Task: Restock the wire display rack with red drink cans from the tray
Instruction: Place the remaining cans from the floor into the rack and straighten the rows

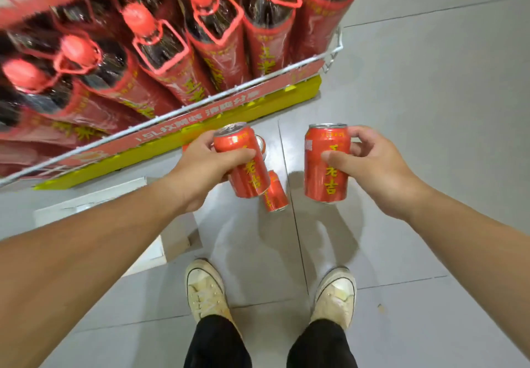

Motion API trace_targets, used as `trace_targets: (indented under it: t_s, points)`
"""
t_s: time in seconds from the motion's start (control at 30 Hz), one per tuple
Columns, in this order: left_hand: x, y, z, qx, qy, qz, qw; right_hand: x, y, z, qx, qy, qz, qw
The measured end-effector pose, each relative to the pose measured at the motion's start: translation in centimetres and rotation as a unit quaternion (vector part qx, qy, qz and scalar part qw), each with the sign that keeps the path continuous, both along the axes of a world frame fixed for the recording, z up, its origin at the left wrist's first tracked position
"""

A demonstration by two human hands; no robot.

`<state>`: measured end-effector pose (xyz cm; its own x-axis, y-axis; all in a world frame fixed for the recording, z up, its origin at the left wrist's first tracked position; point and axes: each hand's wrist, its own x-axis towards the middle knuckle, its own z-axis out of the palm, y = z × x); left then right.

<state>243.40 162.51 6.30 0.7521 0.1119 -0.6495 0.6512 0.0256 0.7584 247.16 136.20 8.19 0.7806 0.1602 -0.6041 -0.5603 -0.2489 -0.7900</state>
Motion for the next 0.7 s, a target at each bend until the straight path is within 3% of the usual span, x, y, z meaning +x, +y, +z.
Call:
trace_targets:
  t_s: [0.23, 0.7]
  points:
    - [3.6, 0.6, 19.0, 0.001, -0.034, -0.009, 0.999, 2.3, 2.0, 17.7, 0.030, -0.063, -0.012, 0.997]
    - [7.1, 1.6, 58.1, -0.009, -0.228, 0.002, 0.974, 6.3, 6.8, 54.5, 0.097, -0.250, -0.041, 0.963]
